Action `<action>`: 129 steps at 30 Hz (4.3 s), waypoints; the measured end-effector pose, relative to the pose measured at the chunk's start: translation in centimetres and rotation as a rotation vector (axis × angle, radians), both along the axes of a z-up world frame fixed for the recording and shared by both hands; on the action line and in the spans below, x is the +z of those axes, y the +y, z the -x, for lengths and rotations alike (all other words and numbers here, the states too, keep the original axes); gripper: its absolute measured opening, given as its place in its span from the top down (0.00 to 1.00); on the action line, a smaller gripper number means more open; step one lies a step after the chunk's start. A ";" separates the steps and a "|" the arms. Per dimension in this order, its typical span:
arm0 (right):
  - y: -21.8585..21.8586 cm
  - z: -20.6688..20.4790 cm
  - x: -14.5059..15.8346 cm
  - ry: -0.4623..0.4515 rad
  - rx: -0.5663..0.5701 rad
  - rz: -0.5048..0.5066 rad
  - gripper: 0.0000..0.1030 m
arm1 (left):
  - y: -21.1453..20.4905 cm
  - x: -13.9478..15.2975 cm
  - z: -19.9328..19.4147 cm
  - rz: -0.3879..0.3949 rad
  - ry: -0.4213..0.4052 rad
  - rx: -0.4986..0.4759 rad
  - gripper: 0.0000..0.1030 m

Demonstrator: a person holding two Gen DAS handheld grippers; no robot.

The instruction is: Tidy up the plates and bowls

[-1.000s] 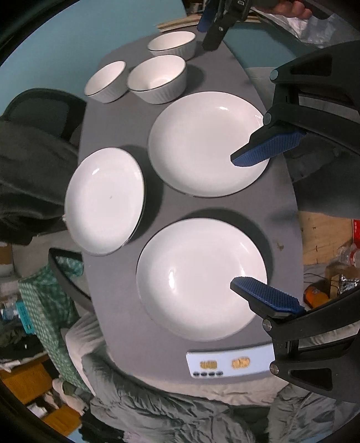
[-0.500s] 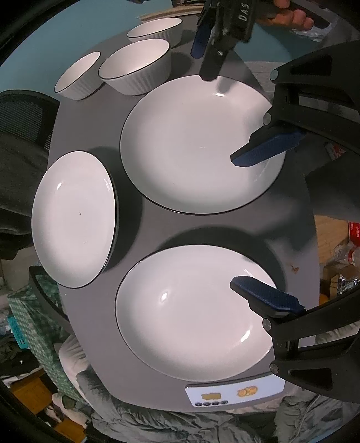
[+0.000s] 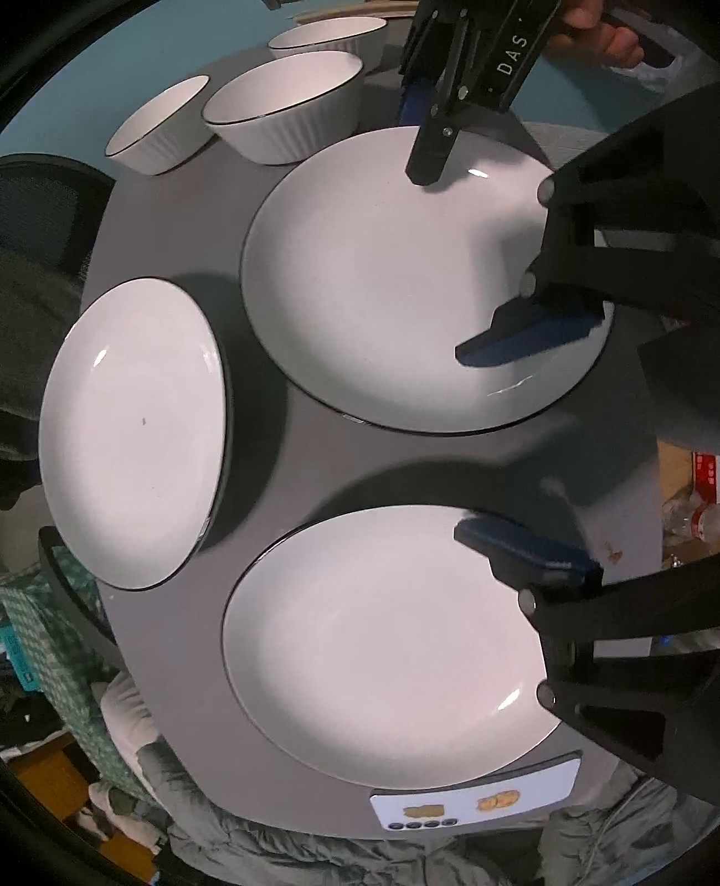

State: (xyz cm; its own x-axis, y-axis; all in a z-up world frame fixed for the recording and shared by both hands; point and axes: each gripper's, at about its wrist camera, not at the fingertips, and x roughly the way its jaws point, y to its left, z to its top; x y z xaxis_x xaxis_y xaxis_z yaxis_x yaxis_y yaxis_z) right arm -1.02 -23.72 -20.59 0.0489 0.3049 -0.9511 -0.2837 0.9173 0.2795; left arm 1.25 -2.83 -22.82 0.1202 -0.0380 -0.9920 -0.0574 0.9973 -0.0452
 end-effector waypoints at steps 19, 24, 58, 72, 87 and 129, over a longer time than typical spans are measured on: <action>-3.0 0.1 -0.5 0.026 -0.050 -0.010 0.68 | 2.6 -1.0 -1.1 0.068 0.008 0.059 0.59; -2.6 -0.4 -0.2 0.033 -0.057 0.014 0.77 | 2.9 -1.0 -0.9 0.083 0.004 0.046 0.59; -1.0 0.1 -0.3 0.088 -0.040 -0.053 0.84 | 2.9 -0.2 4.0 0.223 0.062 0.106 0.61; -0.3 0.3 -0.3 0.087 -0.020 -0.051 0.84 | 2.4 -2.3 1.0 0.205 0.074 0.107 0.68; -2.2 0.5 -0.5 0.120 -0.047 -0.069 0.87 | -0.7 -2.4 3.5 0.213 0.101 -0.010 0.74; 0.2 -2.0 2.3 0.042 -0.055 -0.124 0.87 | 3.9 2.6 0.2 0.225 0.014 0.043 0.79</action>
